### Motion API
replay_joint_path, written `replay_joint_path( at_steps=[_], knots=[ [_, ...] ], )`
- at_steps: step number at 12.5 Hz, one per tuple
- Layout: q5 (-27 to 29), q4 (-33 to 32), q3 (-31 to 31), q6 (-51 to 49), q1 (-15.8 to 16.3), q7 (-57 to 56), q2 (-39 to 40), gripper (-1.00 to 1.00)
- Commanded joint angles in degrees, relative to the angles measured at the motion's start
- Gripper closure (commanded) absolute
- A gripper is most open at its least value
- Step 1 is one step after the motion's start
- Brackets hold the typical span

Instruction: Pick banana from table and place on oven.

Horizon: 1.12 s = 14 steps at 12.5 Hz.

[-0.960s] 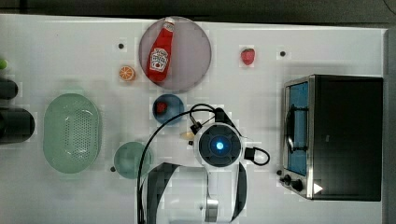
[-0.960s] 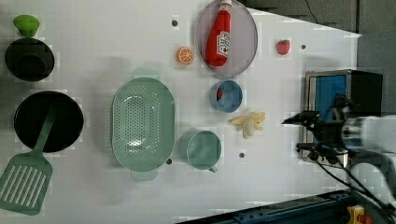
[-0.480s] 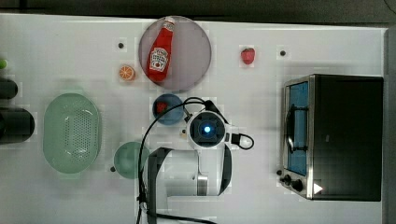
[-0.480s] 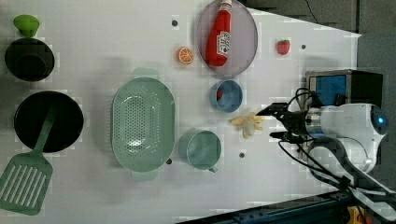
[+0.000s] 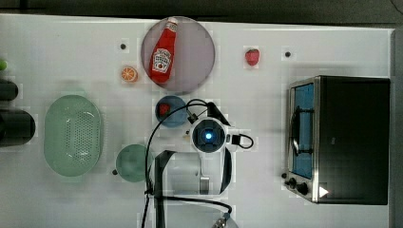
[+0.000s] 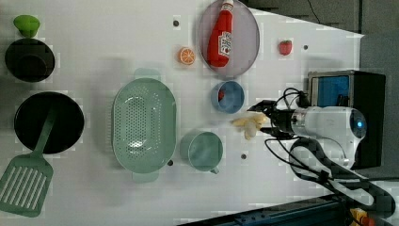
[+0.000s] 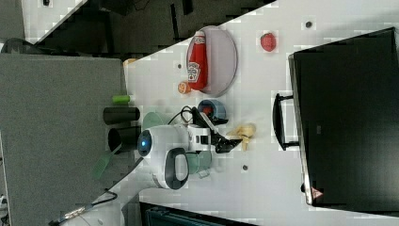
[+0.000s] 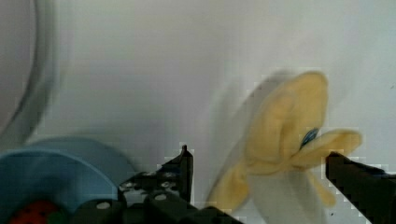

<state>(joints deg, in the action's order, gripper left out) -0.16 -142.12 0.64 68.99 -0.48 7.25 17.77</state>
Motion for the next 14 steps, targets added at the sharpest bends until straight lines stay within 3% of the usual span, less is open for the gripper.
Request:
replay_joint_path(
  at_steps=[1, 5, 7, 11, 14],
  knots=[
    [-0.1, -0.8, 0.7, 1.8, 0.1, 2.1, 1.7, -0.93],
    [-0.1, -0.5, 0.8, 2.3, 0.0, 2.2, 1.9, 0.06],
    [-0.1, -0.3, 1.0, 2.4, 0.1, 2.2, 1.9, 0.45],
    [0.0, 2.3, 1.2, 1.7, 0.0, 2.4, -2.5, 0.45],
    [0.0, 7.4, 1.0, -10.7, -0.3, 2.4, -12.3, 0.45]
  ],
)
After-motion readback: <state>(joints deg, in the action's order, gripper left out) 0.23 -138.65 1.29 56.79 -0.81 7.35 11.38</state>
